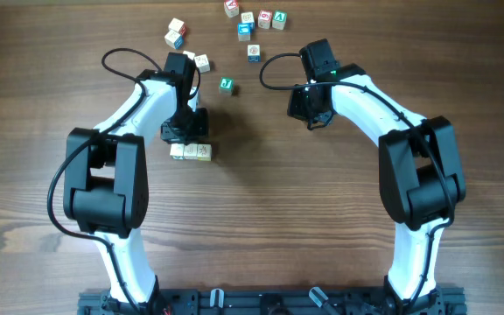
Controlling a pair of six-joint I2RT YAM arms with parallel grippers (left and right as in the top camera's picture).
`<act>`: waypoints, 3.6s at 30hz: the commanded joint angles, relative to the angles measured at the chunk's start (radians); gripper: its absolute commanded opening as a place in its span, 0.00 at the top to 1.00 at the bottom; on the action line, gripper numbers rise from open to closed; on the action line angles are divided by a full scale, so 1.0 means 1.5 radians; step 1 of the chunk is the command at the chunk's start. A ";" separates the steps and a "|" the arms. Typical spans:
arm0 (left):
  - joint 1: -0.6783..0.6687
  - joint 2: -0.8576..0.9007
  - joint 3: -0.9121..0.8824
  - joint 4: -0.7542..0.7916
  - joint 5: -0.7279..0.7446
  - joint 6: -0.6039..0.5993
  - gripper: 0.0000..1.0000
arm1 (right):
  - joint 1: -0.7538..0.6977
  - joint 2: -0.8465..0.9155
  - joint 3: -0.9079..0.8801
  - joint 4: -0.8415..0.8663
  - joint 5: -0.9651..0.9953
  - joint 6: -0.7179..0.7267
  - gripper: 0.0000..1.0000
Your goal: Form a horizontal line
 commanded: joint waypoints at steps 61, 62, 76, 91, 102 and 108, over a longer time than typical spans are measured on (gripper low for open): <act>0.001 0.010 -0.004 0.095 0.249 -0.134 0.96 | 0.002 -0.021 0.002 -0.003 -0.002 0.010 0.95; 0.001 0.010 -0.004 0.085 0.249 -0.134 0.96 | 0.002 -0.021 0.002 -0.003 -0.002 0.010 0.96; -0.023 0.000 -0.003 0.023 0.259 -0.091 0.96 | 0.002 -0.021 0.002 -0.003 -0.002 0.010 0.95; -0.040 -0.033 0.009 -0.144 0.232 -0.063 0.96 | 0.002 -0.021 0.002 -0.003 -0.002 0.010 0.96; -0.045 -0.041 0.009 -0.267 0.089 -0.058 0.96 | 0.002 -0.021 0.002 -0.003 -0.002 0.010 0.96; -0.045 -0.041 0.008 -0.225 0.036 -0.058 0.96 | 0.002 -0.021 0.002 -0.003 -0.002 0.010 0.95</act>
